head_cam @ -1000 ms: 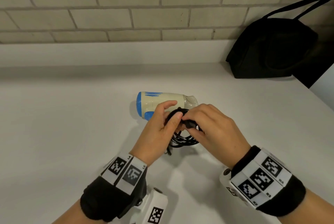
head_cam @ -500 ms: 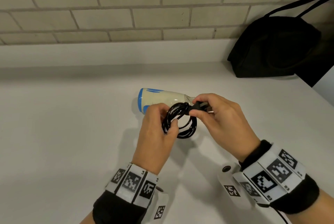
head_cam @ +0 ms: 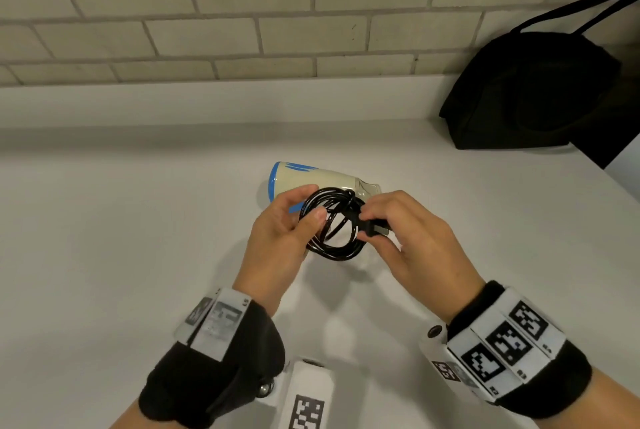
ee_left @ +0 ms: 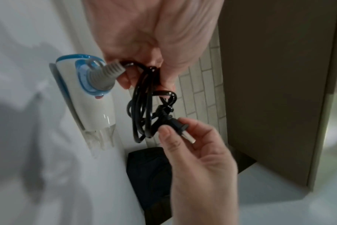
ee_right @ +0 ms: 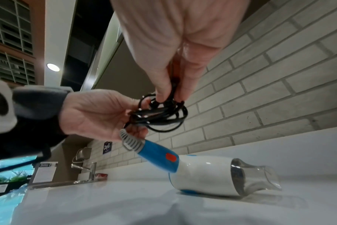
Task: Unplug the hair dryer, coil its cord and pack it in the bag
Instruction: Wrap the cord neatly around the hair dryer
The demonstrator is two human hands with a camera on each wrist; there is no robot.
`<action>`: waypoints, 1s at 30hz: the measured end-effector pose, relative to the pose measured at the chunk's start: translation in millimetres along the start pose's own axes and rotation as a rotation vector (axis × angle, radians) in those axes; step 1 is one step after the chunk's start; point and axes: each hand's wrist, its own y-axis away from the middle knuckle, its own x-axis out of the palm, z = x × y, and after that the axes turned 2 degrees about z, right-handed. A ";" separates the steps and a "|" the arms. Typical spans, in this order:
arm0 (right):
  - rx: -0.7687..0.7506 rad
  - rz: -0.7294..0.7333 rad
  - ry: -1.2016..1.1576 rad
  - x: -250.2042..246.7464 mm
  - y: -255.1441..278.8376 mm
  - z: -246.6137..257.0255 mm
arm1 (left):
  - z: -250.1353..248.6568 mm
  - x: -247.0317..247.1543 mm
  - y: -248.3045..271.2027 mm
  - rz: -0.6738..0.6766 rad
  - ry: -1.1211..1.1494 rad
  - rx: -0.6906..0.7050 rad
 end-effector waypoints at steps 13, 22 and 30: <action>0.248 0.064 -0.133 -4.4 2.7 3.0 | 16.0 11.2 7.1 0.192 -0.518 0.289; 0.032 0.122 -0.057 -5.8 3.7 -2.3 | 18.8 6.5 -0.2 0.136 -0.632 0.336; -0.173 0.260 0.208 8.0 13.5 13.8 | 36.0 16.8 2.3 0.028 -0.557 0.276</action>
